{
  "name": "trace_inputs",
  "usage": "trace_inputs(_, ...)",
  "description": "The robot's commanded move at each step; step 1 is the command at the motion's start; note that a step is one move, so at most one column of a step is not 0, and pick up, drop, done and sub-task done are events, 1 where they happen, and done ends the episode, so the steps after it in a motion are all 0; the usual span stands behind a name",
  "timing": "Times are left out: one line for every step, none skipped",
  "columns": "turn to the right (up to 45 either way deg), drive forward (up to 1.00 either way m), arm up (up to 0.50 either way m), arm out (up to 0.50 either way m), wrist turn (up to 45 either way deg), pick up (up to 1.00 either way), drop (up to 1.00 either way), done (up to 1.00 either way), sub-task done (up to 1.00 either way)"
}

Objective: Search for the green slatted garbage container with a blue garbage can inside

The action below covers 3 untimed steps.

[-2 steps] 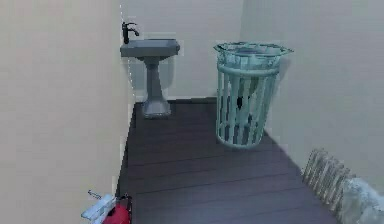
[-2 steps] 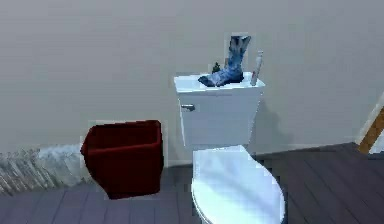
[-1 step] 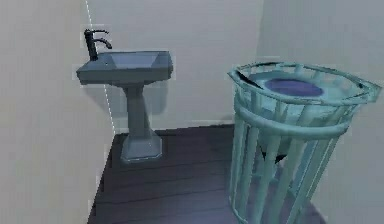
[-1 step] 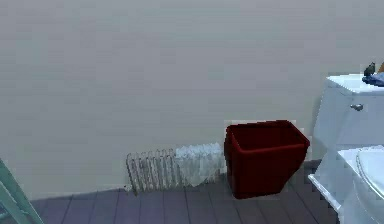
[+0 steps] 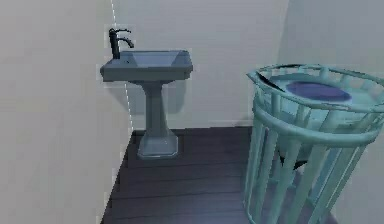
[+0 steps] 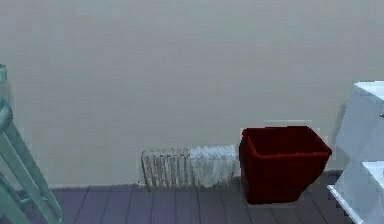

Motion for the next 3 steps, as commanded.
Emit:
trace_inputs(-3.0,0.00,0.00,0.00,0.0,0.00,0.00,0.00,0.00)
trace_inputs(0.0,0.25,0.00,0.00,0.0,0.00,0.00,0.00,0.00)
trace_inputs(42.0,0.00,0.00,0.00,0.0,0.00,0.00,0.00,0.00)
